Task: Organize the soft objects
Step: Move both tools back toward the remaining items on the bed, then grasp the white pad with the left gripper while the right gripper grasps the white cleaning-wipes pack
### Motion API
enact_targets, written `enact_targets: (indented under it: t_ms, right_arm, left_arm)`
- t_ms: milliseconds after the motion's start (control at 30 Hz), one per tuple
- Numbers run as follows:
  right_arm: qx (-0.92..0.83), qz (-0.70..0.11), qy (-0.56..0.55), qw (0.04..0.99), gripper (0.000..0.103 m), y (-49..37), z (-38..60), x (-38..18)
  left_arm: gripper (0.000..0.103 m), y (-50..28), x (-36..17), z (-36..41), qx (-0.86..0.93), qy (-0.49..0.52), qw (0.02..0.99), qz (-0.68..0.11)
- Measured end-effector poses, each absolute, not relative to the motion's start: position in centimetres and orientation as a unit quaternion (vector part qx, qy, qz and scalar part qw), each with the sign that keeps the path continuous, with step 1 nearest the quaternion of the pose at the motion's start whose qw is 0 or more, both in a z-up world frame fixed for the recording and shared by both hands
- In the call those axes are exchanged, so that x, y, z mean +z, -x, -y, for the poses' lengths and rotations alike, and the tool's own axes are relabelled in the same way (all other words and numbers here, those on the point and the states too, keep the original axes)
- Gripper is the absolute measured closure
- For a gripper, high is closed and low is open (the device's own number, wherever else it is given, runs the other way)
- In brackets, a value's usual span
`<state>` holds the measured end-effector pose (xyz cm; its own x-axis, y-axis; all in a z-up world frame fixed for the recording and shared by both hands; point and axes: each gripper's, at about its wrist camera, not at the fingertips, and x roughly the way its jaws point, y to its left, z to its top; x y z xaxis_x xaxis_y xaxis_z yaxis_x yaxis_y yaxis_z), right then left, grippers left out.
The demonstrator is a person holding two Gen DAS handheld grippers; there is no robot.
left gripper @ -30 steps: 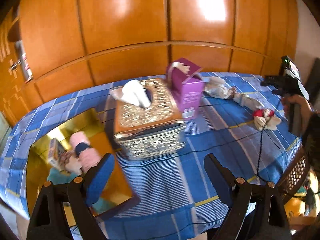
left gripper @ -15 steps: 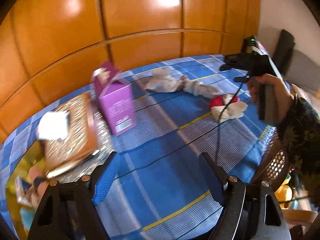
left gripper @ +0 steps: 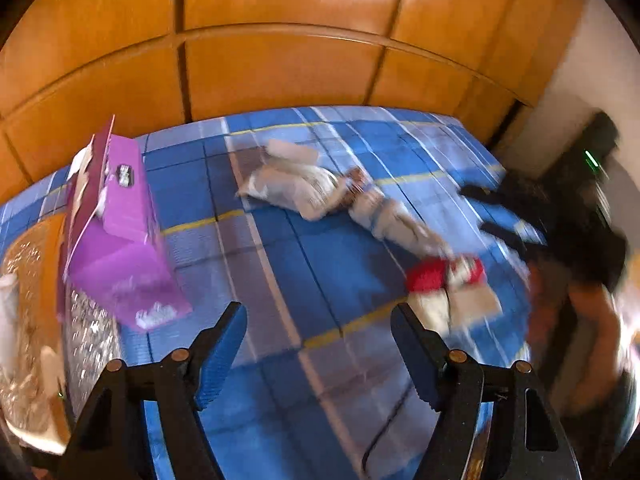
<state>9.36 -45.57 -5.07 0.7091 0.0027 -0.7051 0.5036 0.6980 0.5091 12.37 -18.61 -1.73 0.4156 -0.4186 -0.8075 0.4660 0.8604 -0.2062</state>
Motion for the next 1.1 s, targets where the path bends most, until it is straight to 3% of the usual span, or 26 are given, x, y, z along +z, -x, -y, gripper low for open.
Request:
enact_targets:
  t_ms: [267, 533, 767, 833, 867, 1100]
  right_arm:
    - [-0.114, -0.364, -0.365, 0.849, 0.041, -9.8, 45.0, -5.4]
    - [-0.092, -0.368, -0.377, 0.845, 0.041, -9.9, 45.0, -5.6]
    - [-0.076, -0.37, -0.388, 0.841, 0.041, -10.0, 45.0, -5.9]
    - [-0.075, -0.369, -0.391, 0.839, 0.041, -9.9, 45.0, -5.9]
    - [-0.076, -0.369, -0.392, 0.839, 0.041, -9.9, 45.1, -6.0]
    - [-0.087, -0.384, -0.377, 0.838, 0.041, -10.2, 44.6, -6.2]
  left_arm:
    - [0.008, -19.6, 0.6, 24.6, -0.22, -0.077, 0.871, -0.432]
    - [0.007, -26.9, -2.8, 30.3, -0.206, -0.195, 0.834, -0.474]
    - [0.008, -30.0, -5.9, 32.2, -0.194, -0.215, 0.811, -0.509]
    - [0.024, -30.4, -6.7, 32.4, -0.194, -0.217, 0.804, -0.518]
    - [0.047, -30.5, -7.2, 32.4, -0.2, -0.211, 0.797, -0.53]
    - [0.046, -29.3, -4.9, 30.4, -0.208, -0.153, 0.824, -0.504]
